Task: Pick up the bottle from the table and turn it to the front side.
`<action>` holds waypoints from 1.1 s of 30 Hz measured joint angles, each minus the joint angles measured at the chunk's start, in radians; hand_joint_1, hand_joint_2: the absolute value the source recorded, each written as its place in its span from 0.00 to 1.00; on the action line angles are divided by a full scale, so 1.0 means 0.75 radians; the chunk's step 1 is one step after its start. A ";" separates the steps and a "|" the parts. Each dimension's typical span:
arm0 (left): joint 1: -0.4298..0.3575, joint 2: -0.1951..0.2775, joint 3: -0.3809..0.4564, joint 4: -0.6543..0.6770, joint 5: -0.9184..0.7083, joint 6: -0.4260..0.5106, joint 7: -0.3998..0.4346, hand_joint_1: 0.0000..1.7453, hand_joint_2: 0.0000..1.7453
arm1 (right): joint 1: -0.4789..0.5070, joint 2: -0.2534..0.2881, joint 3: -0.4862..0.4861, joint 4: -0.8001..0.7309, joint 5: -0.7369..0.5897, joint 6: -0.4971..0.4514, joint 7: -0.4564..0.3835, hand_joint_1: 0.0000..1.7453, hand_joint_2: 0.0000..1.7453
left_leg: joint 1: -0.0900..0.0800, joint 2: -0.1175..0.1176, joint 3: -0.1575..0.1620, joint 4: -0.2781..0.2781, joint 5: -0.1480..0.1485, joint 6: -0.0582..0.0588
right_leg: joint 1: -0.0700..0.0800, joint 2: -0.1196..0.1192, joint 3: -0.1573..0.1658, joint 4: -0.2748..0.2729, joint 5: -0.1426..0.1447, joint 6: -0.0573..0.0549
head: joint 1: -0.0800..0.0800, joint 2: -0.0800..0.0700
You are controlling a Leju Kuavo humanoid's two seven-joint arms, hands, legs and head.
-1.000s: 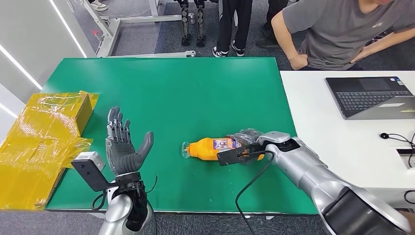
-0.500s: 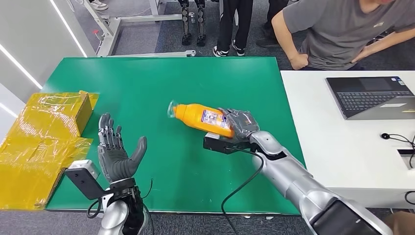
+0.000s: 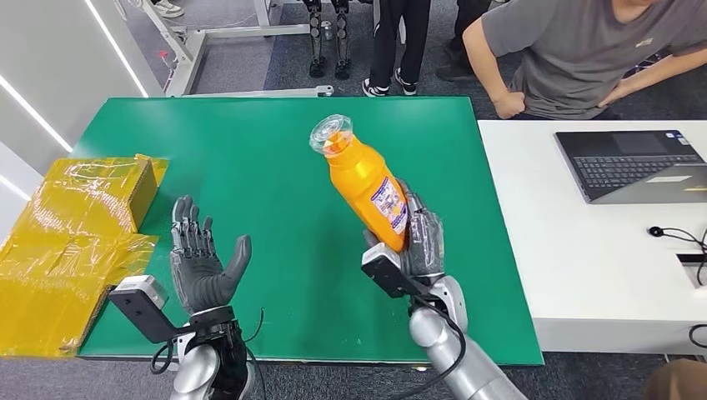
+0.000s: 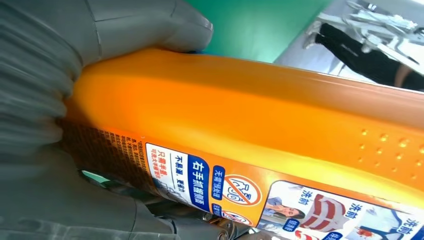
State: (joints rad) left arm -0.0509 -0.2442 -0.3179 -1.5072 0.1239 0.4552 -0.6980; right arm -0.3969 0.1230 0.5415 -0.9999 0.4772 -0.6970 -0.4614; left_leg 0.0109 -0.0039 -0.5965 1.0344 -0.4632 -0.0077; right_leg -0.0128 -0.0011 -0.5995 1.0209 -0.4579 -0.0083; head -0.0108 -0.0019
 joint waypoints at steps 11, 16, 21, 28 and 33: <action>-0.014 -0.002 -0.002 0.015 0.045 -0.254 0.056 0.00 1.00 | 0.016 0.027 0.003 -0.040 0.022 0.101 -0.006 1.00 1.00 | 0.000 0.000 0.000 0.000 0.000 0.000 | 0.000 0.000 0.000 0.000 0.000 0.000 | 0.000 0.000; -0.031 -0.002 -0.002 0.032 0.051 -0.316 0.063 0.00 1.00 | 0.001 0.029 0.046 -0.043 0.071 0.169 -0.014 1.00 1.00 | 0.000 0.000 0.000 0.000 0.000 0.000 | 0.000 0.000 0.000 0.000 0.000 0.000 | 0.000 0.000; -0.055 -0.002 -0.002 0.052 0.046 -0.342 0.066 0.00 1.00 | -0.008 0.029 0.096 -0.053 0.128 0.273 -0.003 1.00 1.00 | 0.000 0.000 0.000 0.000 0.000 0.000 | 0.000 0.000 0.000 0.000 0.000 0.000 | 0.000 0.000; -0.077 -0.002 0.003 0.085 0.038 -0.356 0.066 0.00 1.00 | -0.029 0.029 0.157 -0.052 0.197 0.435 0.012 1.00 1.00 | 0.000 0.000 0.000 0.000 0.000 0.000 | 0.000 0.000 0.000 0.000 0.000 0.000 | 0.000 0.000; -0.078 0.000 0.015 0.096 0.035 -0.353 0.062 0.00 1.00 | -0.065 0.028 0.184 -0.033 0.242 0.522 0.031 1.00 1.00 | 0.000 0.001 0.000 0.000 0.000 0.000 | 0.000 0.001 0.000 0.000 0.000 0.000 | 0.000 0.000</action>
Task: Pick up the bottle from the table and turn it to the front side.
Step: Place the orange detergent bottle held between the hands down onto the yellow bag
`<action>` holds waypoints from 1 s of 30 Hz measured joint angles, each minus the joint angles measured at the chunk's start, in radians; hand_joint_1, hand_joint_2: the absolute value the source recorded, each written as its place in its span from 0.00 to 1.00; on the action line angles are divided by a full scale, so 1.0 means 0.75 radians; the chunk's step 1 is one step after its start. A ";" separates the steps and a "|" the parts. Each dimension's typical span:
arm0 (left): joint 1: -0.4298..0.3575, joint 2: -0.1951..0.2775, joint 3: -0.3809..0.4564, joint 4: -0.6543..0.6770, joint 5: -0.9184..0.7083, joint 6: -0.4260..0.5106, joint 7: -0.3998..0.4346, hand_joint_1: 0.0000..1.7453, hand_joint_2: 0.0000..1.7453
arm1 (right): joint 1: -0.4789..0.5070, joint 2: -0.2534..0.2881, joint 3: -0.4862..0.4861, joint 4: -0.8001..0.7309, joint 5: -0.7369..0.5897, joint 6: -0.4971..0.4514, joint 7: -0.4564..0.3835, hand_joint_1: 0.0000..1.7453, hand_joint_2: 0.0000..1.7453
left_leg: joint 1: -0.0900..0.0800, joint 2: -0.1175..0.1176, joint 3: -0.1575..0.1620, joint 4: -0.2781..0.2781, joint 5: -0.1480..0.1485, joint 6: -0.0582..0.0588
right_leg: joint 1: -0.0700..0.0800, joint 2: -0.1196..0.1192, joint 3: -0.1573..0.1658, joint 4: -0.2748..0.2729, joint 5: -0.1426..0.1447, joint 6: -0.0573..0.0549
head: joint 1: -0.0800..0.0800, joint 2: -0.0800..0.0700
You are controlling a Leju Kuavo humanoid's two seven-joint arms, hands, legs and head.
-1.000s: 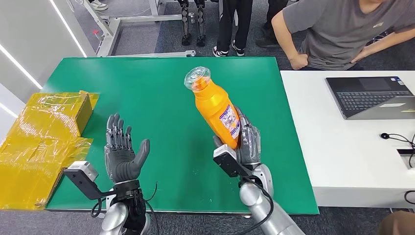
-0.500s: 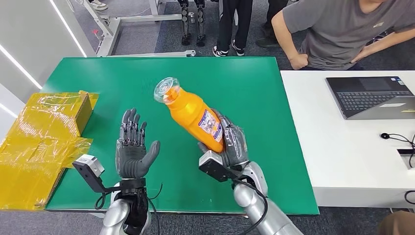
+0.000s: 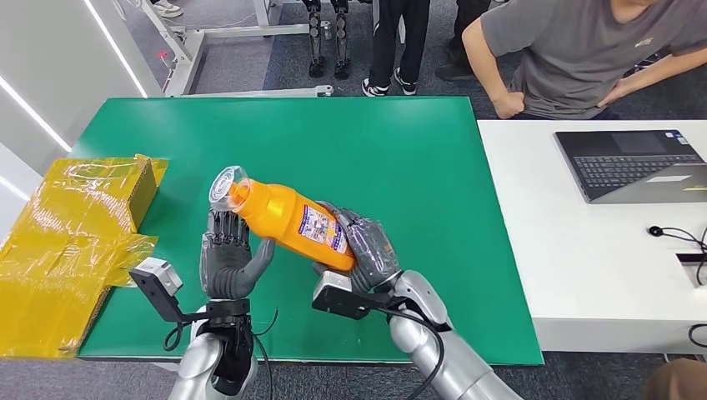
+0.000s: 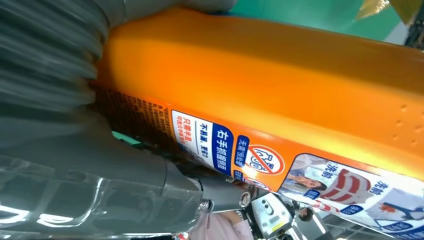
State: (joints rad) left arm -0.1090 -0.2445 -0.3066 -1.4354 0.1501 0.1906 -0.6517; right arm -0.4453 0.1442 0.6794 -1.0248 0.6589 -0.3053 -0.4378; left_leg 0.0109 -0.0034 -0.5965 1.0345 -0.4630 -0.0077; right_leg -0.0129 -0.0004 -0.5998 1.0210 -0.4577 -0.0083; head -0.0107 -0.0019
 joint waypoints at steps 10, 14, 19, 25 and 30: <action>-0.013 0.001 0.028 0.007 -0.018 0.022 -0.005 0.00 1.00 | -0.084 0.001 0.086 0.120 0.061 0.190 0.013 1.00 1.00 | 0.000 0.000 0.000 0.000 0.000 0.000 | 0.000 0.000 0.000 0.000 0.000 0.000 | 0.000 0.000; -0.012 0.001 0.043 0.009 -0.020 0.030 -0.005 0.00 1.00 | -0.118 0.001 0.106 0.166 0.062 0.235 0.001 1.00 1.00 | 0.000 0.000 0.000 0.000 0.000 0.000 | 0.000 0.000 0.000 0.000 0.000 0.000 | 0.000 0.000; -0.012 0.000 0.055 0.009 -0.023 0.036 -0.005 0.00 1.00 | -0.157 0.001 0.129 0.214 0.062 0.284 -0.017 1.00 1.00 | 0.000 0.000 0.000 0.000 0.000 0.000 | 0.000 0.000 0.000 0.000 0.000 0.000 | 0.000 0.000; -0.012 -0.003 0.063 0.009 -0.032 0.045 -0.010 0.52 1.00 | -0.186 0.008 0.139 0.258 0.061 0.291 -0.035 1.00 1.00 | 0.000 0.000 0.000 0.000 0.000 0.000 | 0.000 0.000 0.000 0.000 0.000 0.000 | 0.000 0.000; -0.012 -0.008 0.064 0.009 -0.045 0.019 -0.013 1.00 1.00 | -0.204 0.018 0.140 0.284 0.064 0.278 -0.036 1.00 1.00 | 0.000 0.000 0.000 0.000 0.000 0.000 | 0.000 0.000 0.000 0.000 0.000 0.000 | 0.000 0.000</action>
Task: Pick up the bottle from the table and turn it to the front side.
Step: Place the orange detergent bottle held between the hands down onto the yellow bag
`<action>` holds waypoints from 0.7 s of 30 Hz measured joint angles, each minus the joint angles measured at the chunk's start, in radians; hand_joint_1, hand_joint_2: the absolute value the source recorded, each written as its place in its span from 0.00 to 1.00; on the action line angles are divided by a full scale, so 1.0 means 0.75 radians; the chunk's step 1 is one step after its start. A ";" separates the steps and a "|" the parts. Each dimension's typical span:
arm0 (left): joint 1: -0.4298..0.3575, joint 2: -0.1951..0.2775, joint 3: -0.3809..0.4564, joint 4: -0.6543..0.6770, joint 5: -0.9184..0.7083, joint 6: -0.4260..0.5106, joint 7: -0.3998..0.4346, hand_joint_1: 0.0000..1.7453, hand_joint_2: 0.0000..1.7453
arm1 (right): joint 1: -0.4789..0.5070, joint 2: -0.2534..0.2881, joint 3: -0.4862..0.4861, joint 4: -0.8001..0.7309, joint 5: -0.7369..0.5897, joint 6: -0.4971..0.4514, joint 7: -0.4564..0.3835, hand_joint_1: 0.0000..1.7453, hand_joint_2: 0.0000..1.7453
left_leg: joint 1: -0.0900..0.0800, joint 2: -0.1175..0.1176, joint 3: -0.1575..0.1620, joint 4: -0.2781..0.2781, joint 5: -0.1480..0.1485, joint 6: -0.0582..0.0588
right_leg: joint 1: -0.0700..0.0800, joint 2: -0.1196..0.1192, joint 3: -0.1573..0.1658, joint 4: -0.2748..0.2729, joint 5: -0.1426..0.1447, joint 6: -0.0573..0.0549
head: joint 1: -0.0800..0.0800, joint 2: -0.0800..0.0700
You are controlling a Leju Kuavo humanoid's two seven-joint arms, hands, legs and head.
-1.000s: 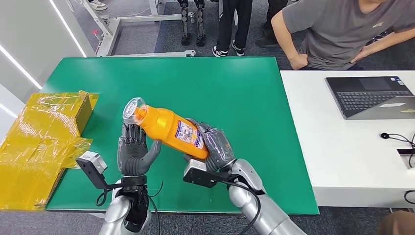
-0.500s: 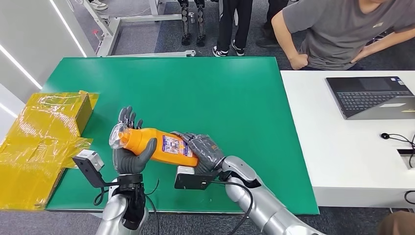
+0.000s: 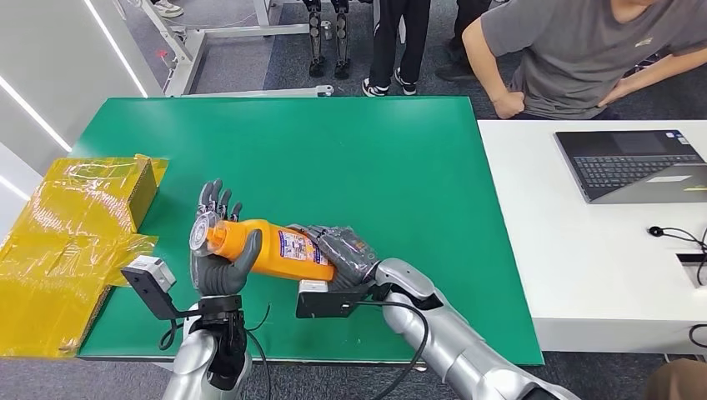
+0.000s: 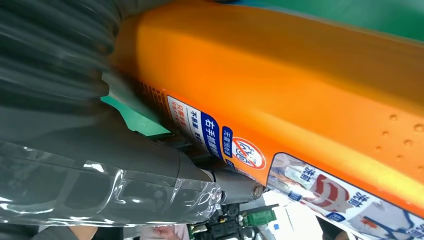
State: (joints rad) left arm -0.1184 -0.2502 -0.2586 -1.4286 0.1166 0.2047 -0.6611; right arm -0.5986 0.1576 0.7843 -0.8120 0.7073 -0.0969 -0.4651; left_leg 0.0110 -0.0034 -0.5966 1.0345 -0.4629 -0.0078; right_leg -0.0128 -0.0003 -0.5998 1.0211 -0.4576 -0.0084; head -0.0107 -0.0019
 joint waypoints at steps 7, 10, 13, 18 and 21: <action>-0.002 -0.002 0.000 0.000 0.003 -0.097 -0.007 1.00 1.00 | -0.007 0.006 -0.002 0.012 0.006 -0.060 0.001 1.00 1.00 | 0.000 0.000 0.000 0.000 0.000 0.000 | 0.000 0.000 0.000 0.000 0.000 0.000 | 0.000 0.000; -0.007 -0.003 0.001 0.000 0.004 -0.112 -0.009 1.00 1.00 | -0.006 0.008 -0.004 0.012 0.007 -0.078 -0.001 1.00 1.00 | 0.000 0.000 0.000 0.000 0.000 0.000 | 0.000 0.000 0.000 0.000 0.000 0.000 | 0.000 0.000; -0.010 -0.004 0.006 0.000 0.004 -0.121 -0.010 1.00 1.00 | 0.004 0.008 -0.005 0.005 0.010 -0.115 -0.001 1.00 1.00 | 0.000 0.000 0.000 0.000 0.000 0.000 | 0.000 0.000 0.000 0.000 0.000 0.000 | 0.000 0.000; -0.012 -0.014 0.018 0.000 0.004 -0.138 -0.012 1.00 1.00 | 0.045 0.012 -0.015 -0.033 0.006 -0.187 0.015 0.17 1.00 | 0.000 0.000 0.000 0.000 0.000 0.000 | 0.000 0.000 0.000 0.000 0.000 0.000 | 0.000 0.000; -0.014 -0.017 0.024 -0.001 0.002 -0.140 -0.012 1.00 1.00 | 0.075 0.019 -0.033 -0.065 -0.023 -0.227 0.019 0.00 1.00 | 0.000 0.000 0.000 0.000 0.000 0.000 | 0.000 0.000 0.000 0.000 0.000 0.000 | 0.000 0.000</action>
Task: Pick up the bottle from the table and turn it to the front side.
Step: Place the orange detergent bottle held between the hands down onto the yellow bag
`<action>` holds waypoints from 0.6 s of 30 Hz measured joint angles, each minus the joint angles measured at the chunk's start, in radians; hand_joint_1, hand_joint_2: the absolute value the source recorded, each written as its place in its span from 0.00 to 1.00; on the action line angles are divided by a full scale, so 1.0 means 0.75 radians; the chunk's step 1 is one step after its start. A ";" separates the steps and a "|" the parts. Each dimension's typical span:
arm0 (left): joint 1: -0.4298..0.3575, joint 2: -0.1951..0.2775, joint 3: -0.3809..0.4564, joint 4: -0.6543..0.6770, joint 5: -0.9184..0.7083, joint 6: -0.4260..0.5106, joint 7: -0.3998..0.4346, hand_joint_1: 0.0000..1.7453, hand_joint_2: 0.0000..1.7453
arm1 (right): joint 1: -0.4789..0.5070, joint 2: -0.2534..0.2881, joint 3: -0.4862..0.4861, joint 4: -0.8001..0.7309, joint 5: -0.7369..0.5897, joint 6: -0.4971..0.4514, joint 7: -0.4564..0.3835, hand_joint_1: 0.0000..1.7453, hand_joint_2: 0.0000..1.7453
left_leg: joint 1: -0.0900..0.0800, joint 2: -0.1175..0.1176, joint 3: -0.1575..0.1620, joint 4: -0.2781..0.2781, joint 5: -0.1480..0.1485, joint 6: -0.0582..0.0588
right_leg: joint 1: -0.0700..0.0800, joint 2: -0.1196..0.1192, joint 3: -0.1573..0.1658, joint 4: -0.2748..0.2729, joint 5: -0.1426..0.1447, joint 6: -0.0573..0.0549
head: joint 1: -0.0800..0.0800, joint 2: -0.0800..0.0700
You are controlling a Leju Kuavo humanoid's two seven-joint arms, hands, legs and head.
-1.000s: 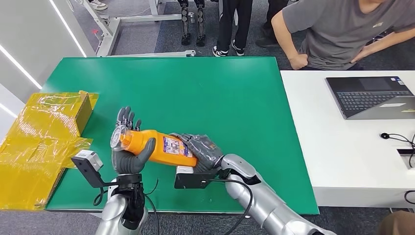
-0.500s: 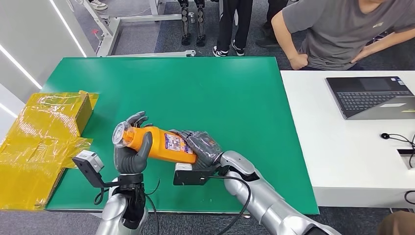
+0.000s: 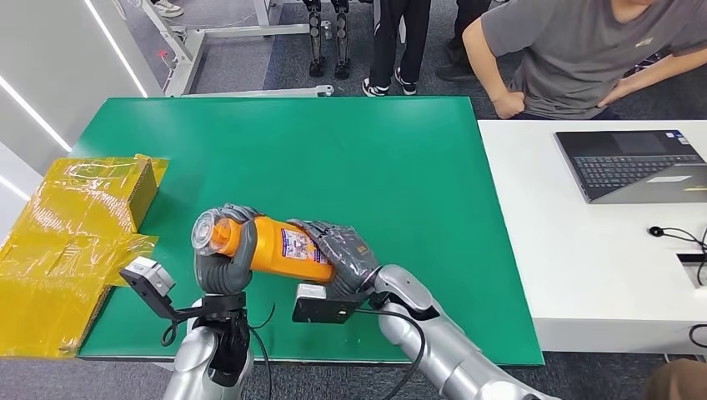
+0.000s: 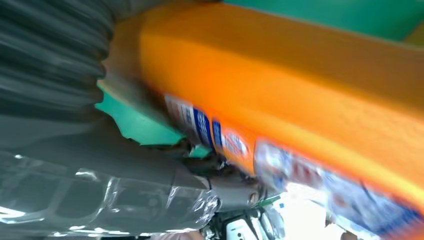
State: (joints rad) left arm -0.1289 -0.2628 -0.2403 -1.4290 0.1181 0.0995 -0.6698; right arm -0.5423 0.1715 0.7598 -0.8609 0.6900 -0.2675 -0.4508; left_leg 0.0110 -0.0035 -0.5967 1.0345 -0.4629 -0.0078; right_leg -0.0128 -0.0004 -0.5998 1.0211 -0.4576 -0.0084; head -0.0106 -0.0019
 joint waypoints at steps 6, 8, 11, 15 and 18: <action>-0.001 -0.001 0.019 0.000 -0.002 0.003 0.000 1.00 1.00 | 0.032 0.011 -0.033 -0.047 -0.044 -0.050 -0.011 0.00 1.00 | 0.000 0.000 0.000 0.000 0.000 0.000 | 0.000 0.000 0.000 0.000 0.000 0.000 | 0.000 0.000; -0.001 -0.002 0.023 0.000 0.000 0.003 0.000 1.00 1.00 | 0.042 0.014 -0.042 -0.058 -0.063 -0.062 -0.018 0.00 1.00 | 0.000 0.000 0.000 0.000 0.000 0.000 | 0.000 0.000 0.000 0.000 0.000 0.000 | 0.000 0.000; -0.001 -0.007 0.033 0.000 0.009 0.014 -0.001 1.00 1.00 | 0.061 0.021 -0.062 -0.083 -0.126 -0.106 -0.032 0.00 1.00 | 0.000 0.000 0.000 0.000 0.000 0.000 | 0.000 0.000 0.000 0.000 0.000 0.000 | 0.000 0.000; 0.003 -0.009 0.044 -0.005 0.013 0.053 -0.003 1.00 1.00 | 0.087 0.035 -0.093 -0.137 -0.229 -0.166 -0.045 0.00 1.00 | 0.000 0.000 0.000 0.000 0.000 0.000 | 0.000 0.000 0.000 0.000 0.000 0.000 | 0.000 0.000; 0.010 -0.008 0.051 -0.008 0.012 0.059 -0.002 1.00 1.00 | 0.092 0.040 -0.109 -0.173 -0.257 -0.178 -0.048 0.00 1.00 | 0.000 0.000 0.000 0.000 0.000 0.000 | 0.000 0.000 0.000 0.000 0.000 0.000 | 0.000 0.000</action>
State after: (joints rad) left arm -0.1216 -0.2689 -0.2017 -1.4351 0.1273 0.1438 -0.6711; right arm -0.4736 0.2015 0.6778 -0.9907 0.4973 -0.4012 -0.4868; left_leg 0.0110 -0.0033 -0.5968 1.0345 -0.4629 -0.0079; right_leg -0.0128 -0.0003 -0.6002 1.0211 -0.4576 -0.0084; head -0.0107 -0.0019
